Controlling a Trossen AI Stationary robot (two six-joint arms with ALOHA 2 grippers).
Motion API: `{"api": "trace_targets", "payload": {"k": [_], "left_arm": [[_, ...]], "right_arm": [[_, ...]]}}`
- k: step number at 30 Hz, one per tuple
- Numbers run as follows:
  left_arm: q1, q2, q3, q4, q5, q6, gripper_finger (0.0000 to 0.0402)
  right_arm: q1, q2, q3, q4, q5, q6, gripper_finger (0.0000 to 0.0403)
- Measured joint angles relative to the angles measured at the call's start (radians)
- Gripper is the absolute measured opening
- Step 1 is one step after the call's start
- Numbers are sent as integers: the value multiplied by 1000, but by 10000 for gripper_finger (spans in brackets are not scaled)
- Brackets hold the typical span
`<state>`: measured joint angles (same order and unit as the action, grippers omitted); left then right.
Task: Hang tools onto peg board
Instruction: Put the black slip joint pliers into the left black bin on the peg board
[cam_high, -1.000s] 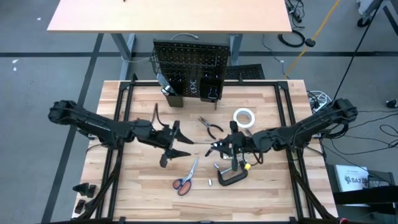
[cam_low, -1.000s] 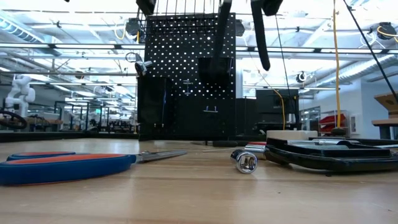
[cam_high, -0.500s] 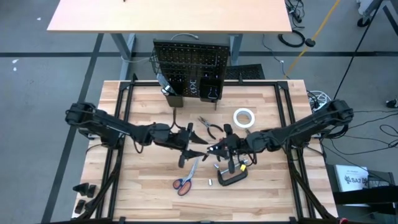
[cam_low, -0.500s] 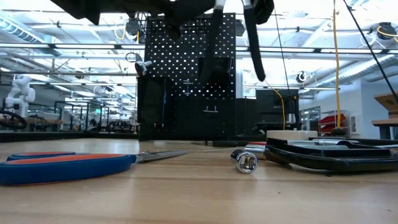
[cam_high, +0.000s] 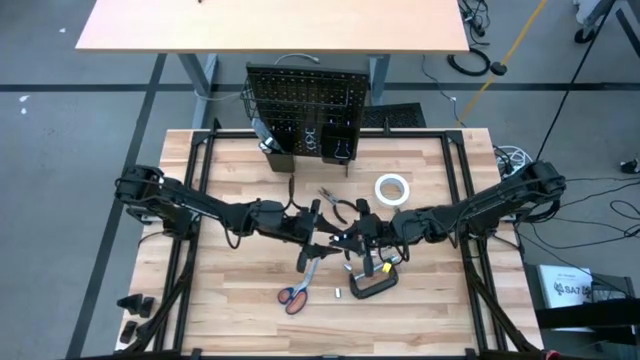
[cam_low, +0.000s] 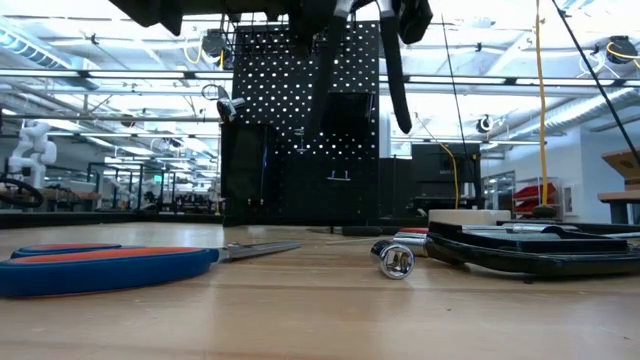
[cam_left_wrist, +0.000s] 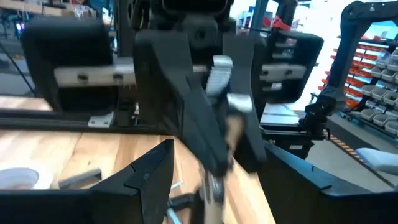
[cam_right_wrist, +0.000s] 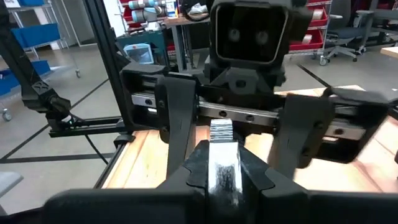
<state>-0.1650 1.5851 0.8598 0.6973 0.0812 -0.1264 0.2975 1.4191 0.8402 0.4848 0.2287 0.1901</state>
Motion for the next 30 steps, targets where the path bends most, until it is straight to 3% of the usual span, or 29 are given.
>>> {"api": "trace_targets", "payload": {"k": [22,26,30], "left_arm": [[2,0,8,-28,-17,3,219],[2,0,8,-23,-56,3,186],[4,0,8,-28,-84,3,114]], "right_arm": [[-8,10,0,58,6,-3,24],[-8,10,0,64,6,-6,28],[-9,9,0,80,15,-9,72]]}}
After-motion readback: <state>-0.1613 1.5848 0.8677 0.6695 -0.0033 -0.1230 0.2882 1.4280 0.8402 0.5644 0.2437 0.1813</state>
